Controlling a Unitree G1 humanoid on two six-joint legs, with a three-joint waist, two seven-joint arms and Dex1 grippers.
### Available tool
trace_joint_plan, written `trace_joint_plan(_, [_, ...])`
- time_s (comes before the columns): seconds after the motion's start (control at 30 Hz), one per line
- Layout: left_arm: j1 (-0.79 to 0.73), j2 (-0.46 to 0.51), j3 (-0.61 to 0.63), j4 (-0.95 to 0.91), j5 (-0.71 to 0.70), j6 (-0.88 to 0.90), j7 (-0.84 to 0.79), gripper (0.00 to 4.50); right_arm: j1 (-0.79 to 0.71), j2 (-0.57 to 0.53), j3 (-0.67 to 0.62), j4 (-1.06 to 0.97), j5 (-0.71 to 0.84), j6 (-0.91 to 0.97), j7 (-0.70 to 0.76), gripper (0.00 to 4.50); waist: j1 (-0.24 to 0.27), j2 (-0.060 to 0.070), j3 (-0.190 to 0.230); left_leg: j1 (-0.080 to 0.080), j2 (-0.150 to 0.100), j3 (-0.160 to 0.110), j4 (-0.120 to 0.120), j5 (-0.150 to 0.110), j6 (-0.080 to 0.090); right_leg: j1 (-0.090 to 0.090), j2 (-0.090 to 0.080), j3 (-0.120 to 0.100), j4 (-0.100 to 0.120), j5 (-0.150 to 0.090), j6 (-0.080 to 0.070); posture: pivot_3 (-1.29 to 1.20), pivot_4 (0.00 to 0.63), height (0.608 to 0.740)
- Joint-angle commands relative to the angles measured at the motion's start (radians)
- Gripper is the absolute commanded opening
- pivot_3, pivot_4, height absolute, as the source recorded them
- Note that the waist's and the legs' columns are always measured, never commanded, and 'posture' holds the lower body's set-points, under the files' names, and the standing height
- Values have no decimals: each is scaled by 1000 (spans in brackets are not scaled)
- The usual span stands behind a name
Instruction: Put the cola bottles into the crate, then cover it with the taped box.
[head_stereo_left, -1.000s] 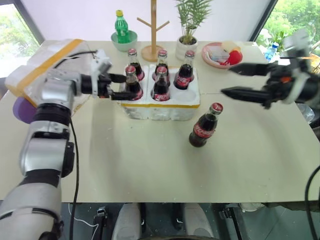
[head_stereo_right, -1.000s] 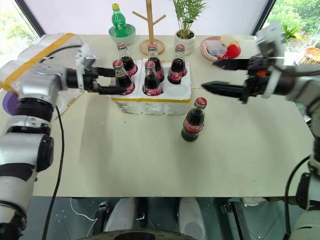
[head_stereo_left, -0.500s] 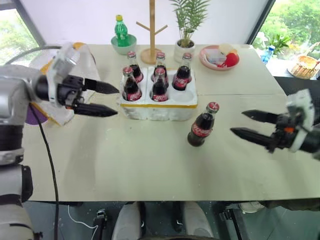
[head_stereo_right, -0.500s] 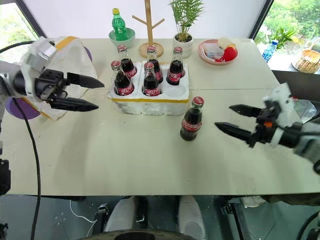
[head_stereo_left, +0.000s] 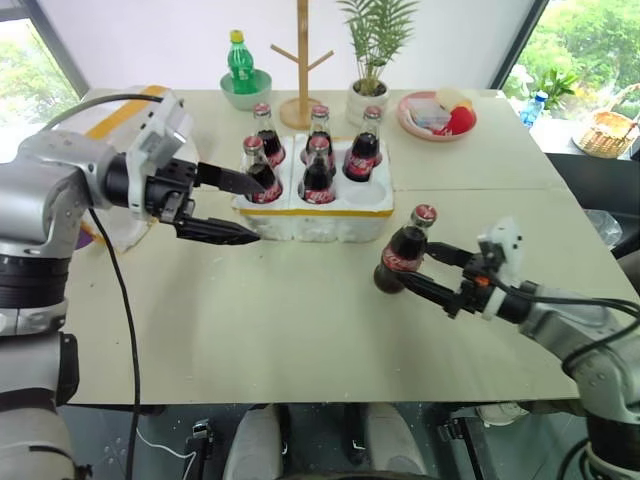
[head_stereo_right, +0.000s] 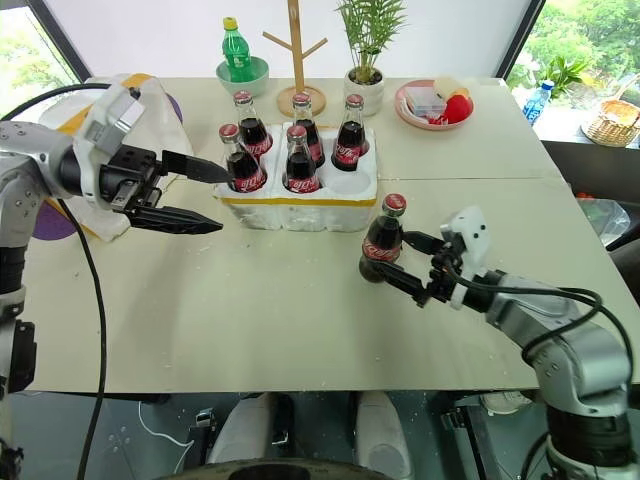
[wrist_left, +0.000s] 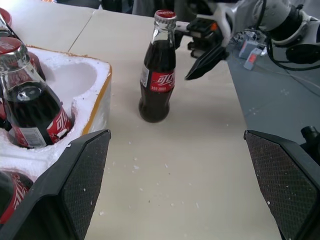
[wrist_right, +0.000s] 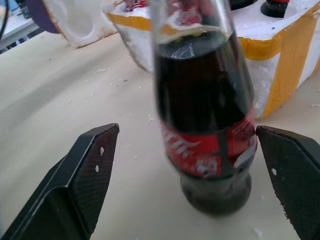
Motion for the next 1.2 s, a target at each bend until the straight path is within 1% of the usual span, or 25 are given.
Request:
trace_joint_plan(0.03, [-26,4,2,-18,-5,-19,7,4450,-74,41,58,68,-43,-42,-28,4500,0,0,0,0,0,0,0,0,0,0,0,0,0,0,0,0,150,740])
trace_joint_plan(0.1, [-28,4,3,-17,-6,-19,10,4450,-107,55,90,110,-68,-58,-29,4500,0,0,0,0,0,0,0,0,0,0,0,0,0,0,0,0,150,740])
trace_joint_plan(0.2, [-29,5,6,-21,-8,-16,20,4500,-153,51,102,123,-62,-57,-10,3730,3,0,0,-1,0,0,0,0,0,0,0,0,0,0,0,0,150,740])
trace_joint_plan(0.23, [-26,8,10,-26,-11,-12,26,4500,-167,31,97,100,-42,-45,14,3172,3,0,0,-1,0,0,0,0,0,0,0,0,0,0,0,0,150,740])
trace_joint_plan(0.27, [-24,10,14,-30,-15,-8,30,4500,-181,9,87,75,-20,-33,36,2827,3,0,0,-1,0,0,0,0,0,0,0,0,0,0,0,0,150,740])
trace_joint_plan(0.37, [-11,18,31,-44,-29,6,47,4500,-271,-52,29,25,95,27,93,2819,2,1,1,-1,0,0,0,0,1,-1,0,0,0,0,0,0,150,740])
trace_joint_plan(0.47, [1,20,45,-43,-32,3,70,4500,-449,-77,6,81,158,80,77,2819,-10,3,3,-2,0,0,0,0,1,-3,0,1,0,0,0,0,150,740])
trace_joint_plan(0.53, [8,14,54,-42,-34,1,91,4500,-574,-57,29,163,125,83,34,2819,-20,3,3,-1,0,0,0,0,1,-3,0,2,1,0,0,0,150,740])
trace_joint_plan(0.6, [15,10,60,-44,-36,-4,109,4500,-700,-19,109,284,7,36,-17,2819,-23,3,2,-1,1,0,-1,0,1,-3,1,1,1,0,0,0,150,740])
trace_joint_plan(0.67, [22,8,63,-49,-40,-5,122,4500,-769,15,169,379,-78,-8,-39,2819,-24,3,2,-1,1,0,-1,0,1,-3,1,1,1,0,0,0,150,740])
trace_joint_plan(0.83, [43,20,81,-70,-55,0,152,4500,-833,96,259,567,-229,-131,-39,2819,-20,3,3,-4,0,2,-1,0,1,-5,0,1,0,0,0,0,150,740])
trace_joint_plan(0.9, [53,26,92,-79,-60,5,161,4500,-845,125,267,613,-250,-153,-34,2819,-20,3,3,-10,0,2,-1,0,0,-10,-1,1,0,0,0,0,150,740])
trace_joint_plan(1.0, [74,39,104,-95,-68,9,171,4500,-847,150,283,649,-277,-172,-10,2819,-21,3,3,-19,0,2,0,3,-5,-20,-2,1,2,1,1,0,150,740])
trace_joint_plan(1.17, [97,59,119,-101,-80,13,191,4500,-843,176,311,715,-335,-165,2,2819,-24,3,3,-19,0,2,0,3,-6,-20,-2,1,1,1,0,0,150,740])
trace_joint_plan(1.2, [104,65,124,-102,-81,15,195,4500,-840,176,316,722,-345,-157,4,3319,-24,3,3,-19,0,3,0,3,-5,-20,-2,1,2,0,0,0,150,740])
